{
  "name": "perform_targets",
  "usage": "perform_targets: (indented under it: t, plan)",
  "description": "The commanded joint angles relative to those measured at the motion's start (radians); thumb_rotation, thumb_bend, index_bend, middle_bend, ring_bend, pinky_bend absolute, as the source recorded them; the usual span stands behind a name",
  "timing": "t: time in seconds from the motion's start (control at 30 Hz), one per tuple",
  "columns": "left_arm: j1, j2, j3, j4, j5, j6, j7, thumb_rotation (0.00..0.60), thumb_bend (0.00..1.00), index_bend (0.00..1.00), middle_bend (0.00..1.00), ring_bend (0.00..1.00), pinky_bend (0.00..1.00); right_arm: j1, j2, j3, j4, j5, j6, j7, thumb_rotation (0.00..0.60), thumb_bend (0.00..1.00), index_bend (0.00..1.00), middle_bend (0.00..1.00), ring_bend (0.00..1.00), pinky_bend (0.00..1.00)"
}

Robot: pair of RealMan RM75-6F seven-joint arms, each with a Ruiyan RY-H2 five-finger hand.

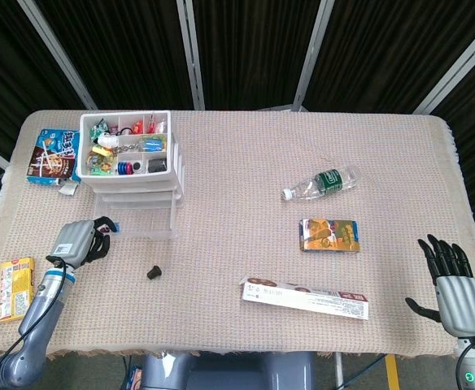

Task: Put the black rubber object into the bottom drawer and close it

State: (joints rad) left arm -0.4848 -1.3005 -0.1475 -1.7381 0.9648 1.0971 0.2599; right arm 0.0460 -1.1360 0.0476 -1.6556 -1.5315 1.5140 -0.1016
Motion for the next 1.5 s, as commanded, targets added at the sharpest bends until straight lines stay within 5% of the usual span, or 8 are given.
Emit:
perform_targets:
  t: [0.03, 0.17, 0.6, 0.9, 1.5]
  plan:
    - [0.008, 0.006, 0.014, 0.011, 0.026, 0.019, 0.014, 0.600, 0.29, 0.21, 0.81, 0.73, 0.69, 0.000, 0.000, 0.000, 0.000, 0.000, 0.000, 0.000, 0.600, 0.02, 0.05, 0.00, 0.00, 0.00]
    - [0.018, 0.016, 0.024, 0.003, 0.057, 0.040, 0.015, 0.600, 0.21, 0.18, 0.75, 0.69, 0.66, 0.000, -0.001, 0.000, 0.000, 0.001, -0.001, -0.002, 0.600, 0.02, 0.05, 0.00, 0.00, 0.00]
    - [0.046, 0.092, 0.074, -0.104, 0.235, 0.133, 0.090, 0.600, 0.21, 0.22, 0.68, 0.63, 0.62, 0.000, 0.000, 0.001, 0.000, 0.001, 0.000, -0.002, 0.600, 0.02, 0.05, 0.00, 0.00, 0.00]
    - [0.041, 0.103, 0.157, -0.140, 0.420, 0.117, 0.171, 0.600, 0.21, 0.31, 0.99, 0.88, 0.79, -0.001, 0.000, 0.002, 0.000, 0.002, 0.002, -0.002, 0.600, 0.02, 0.05, 0.00, 0.00, 0.00]
    - [-0.092, -0.053, 0.166, 0.030, 0.384, -0.114, 0.369, 0.600, 0.10, 0.31, 1.00, 0.92, 0.81, 0.000, 0.002, 0.004, 0.003, 0.005, 0.000, 0.007, 0.600, 0.02, 0.05, 0.00, 0.00, 0.00]
